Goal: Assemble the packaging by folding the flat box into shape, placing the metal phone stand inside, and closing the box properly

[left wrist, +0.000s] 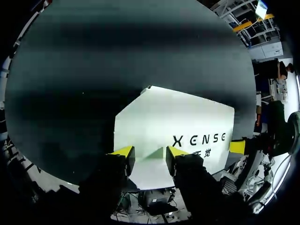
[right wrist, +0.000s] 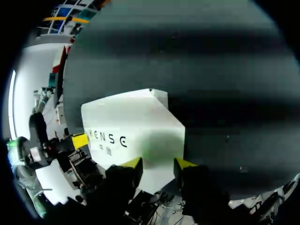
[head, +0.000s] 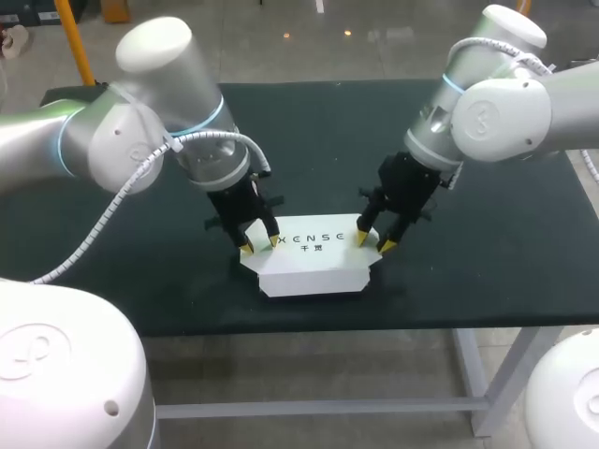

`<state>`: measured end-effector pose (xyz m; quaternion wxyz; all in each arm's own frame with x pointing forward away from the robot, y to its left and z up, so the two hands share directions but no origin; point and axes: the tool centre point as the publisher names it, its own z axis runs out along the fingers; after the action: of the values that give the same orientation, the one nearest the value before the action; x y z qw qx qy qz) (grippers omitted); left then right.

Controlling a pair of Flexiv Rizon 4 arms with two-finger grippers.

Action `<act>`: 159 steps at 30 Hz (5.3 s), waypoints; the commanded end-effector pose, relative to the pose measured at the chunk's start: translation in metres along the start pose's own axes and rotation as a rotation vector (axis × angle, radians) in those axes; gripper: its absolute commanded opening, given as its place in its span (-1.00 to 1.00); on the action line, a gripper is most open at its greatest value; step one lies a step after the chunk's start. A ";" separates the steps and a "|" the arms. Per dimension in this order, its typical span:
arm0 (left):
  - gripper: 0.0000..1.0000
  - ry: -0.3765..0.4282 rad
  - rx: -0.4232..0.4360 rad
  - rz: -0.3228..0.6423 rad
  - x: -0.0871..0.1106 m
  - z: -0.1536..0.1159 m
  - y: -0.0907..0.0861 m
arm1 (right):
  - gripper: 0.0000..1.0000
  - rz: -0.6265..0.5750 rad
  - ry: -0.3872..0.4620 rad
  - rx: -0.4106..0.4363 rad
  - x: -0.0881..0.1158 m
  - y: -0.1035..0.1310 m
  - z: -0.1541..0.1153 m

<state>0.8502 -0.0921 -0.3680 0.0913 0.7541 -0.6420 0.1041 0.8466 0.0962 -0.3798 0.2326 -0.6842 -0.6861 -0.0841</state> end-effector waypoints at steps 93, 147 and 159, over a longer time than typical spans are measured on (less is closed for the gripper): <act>-0.05 0.245 -0.050 0.022 0.008 0.011 0.017 | -0.05 -0.143 0.242 -0.170 0.012 0.000 0.023; -0.08 0.258 -0.089 0.000 0.007 0.009 0.014 | -0.04 -0.109 0.245 -0.138 0.011 0.005 0.022; -0.17 0.259 -0.095 0.004 0.008 0.009 0.014 | 0.11 -0.110 0.246 -0.136 0.012 0.005 0.023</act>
<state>0.8358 -0.0982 -0.3726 0.2084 0.7284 -0.6295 0.1727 0.8450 0.1130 -0.3915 0.2591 -0.6463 -0.6810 -0.2267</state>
